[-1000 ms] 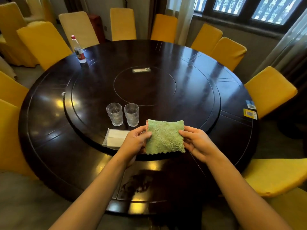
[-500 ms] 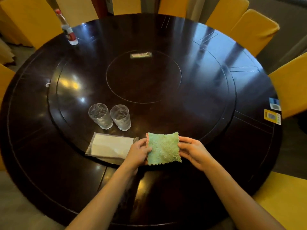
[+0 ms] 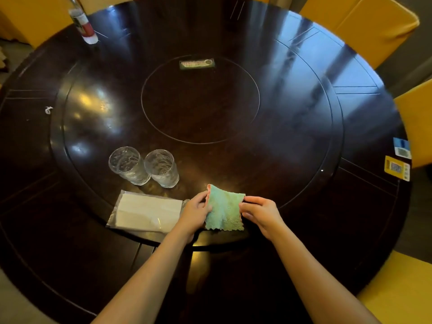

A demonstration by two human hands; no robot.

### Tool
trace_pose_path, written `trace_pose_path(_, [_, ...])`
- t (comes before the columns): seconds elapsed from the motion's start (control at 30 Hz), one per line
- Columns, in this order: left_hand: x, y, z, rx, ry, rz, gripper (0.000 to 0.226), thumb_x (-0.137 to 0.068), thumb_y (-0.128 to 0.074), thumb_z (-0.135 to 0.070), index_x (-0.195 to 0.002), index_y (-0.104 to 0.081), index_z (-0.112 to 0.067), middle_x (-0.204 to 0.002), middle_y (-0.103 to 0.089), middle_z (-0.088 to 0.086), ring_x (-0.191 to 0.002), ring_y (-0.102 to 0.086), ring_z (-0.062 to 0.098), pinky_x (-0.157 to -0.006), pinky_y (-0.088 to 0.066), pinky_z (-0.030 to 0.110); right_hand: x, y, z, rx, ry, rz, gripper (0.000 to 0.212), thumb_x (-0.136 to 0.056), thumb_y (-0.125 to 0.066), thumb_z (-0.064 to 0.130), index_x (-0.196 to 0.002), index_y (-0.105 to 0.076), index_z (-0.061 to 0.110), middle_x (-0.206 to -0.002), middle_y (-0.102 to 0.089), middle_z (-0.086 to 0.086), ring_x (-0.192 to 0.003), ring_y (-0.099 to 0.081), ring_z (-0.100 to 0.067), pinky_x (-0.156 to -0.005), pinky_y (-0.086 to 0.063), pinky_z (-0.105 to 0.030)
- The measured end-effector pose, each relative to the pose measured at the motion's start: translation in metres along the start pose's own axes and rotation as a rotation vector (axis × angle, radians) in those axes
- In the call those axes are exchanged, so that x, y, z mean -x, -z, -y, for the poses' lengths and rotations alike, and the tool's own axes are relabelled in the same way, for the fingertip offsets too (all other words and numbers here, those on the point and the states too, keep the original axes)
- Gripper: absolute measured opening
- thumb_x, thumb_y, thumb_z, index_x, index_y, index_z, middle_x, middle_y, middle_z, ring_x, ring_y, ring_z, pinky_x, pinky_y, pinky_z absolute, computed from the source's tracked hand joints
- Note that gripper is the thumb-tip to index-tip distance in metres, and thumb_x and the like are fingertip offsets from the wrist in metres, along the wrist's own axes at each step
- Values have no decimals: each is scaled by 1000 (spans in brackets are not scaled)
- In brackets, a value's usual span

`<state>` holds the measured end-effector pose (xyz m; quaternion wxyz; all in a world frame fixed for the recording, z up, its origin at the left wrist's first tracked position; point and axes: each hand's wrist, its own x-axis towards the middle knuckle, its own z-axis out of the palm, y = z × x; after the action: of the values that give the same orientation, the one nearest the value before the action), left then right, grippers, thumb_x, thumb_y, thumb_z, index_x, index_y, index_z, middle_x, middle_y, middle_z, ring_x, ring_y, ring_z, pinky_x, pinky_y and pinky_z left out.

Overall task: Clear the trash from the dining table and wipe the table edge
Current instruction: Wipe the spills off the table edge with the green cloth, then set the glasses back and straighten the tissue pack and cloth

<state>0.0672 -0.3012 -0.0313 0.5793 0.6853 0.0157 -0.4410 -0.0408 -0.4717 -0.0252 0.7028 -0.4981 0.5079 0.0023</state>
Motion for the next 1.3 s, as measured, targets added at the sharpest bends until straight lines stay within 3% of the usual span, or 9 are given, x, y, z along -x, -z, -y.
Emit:
trace_pose_path(0.3, [-9,5,8,-50,18,-63,48,-92,-47,11,-106,-66,-30,-87,-79,-1,-77,-77,9,-57,-57,22,-10,-4,-6,121,-22,-58,29,-84,-74,-4,-109,-64,6,-75,-69,-10,-43,-60,-6,-42,-48,-22])
trace_pose_path(0.5, [-10,5,5,-168,16,-93,41,-91,-52,7,-115,-65,-24,-84,-76,0,-71,-75,9,-57,-56,23,-17,1,-6,396,72,-165,25,-87,-71,15,-108,-63,27,-96,-72,5,-75,-68,-8,-56,-51,-25])
trace_pose_path(0.63, [-7,9,4,-394,12,-133,36,-92,-61,-12,-126,-64,-24,-91,-76,4,-89,-73,21,-84,-60,45,-20,9,-7,494,95,-205,25,-83,-68,18,-105,-66,30,-96,-73,9,-87,-69,-10,-66,-57,-29])
trace_pose_path(0.77, [1,22,-1,-526,-27,-137,39,-90,-61,-17,-129,-63,-22,-84,-76,-3,-85,-73,20,-86,-59,47,-20,9,-11,462,102,-209,17,-85,-68,21,-99,-67,31,-94,-74,8,-97,-69,-16,-87,-60,-41])
trace_pose_path(0.93, [15,55,-13,-499,-60,-233,25,-89,-61,-16,-113,-69,-18,-80,-73,-4,-68,-75,18,-75,-63,39,-10,-4,-11,492,237,-274,22,-89,-64,20,-110,-70,24,-85,-65,19,-86,-60,-1,-68,-43,-19])
trace_pose_path(1.0, [23,74,-16,-504,-94,-266,20,-90,-63,-18,-109,-70,-19,-80,-74,-1,-68,-75,18,-73,-63,38,-4,-13,-11,506,319,-251,28,-92,-62,18,-119,-67,20,-92,-65,17,-89,-62,-1,-69,-42,-15])
trace_pose_path(1.07, [31,95,-17,-478,-111,-308,20,-89,-65,-17,-108,-71,-17,-80,-73,0,-71,-75,21,-74,-60,38,1,-26,-8,511,386,-211,36,-91,-63,17,-127,-63,19,-107,-68,8,-103,-66,-10,-82,-47,-19])
trace_pose_path(1.2, [46,139,-16,-410,-143,-412,24,-91,-68,-18,-113,-71,-11,-89,-73,4,-77,-73,21,-76,-57,38,12,-62,0,568,509,-133,57,-89,-72,23,-143,-52,23,-136,-64,0,-125,-58,-14,-100,-41,-23])
trace_pose_path(1.3, [50,173,-14,-431,-188,-517,37,-87,-74,-28,-122,-69,-16,-104,-75,1,-94,-72,23,-91,-57,44,19,-93,1,609,584,-97,71,-87,-76,33,-150,-43,29,-147,-56,2,-135,-52,-16,-106,-40,-29])
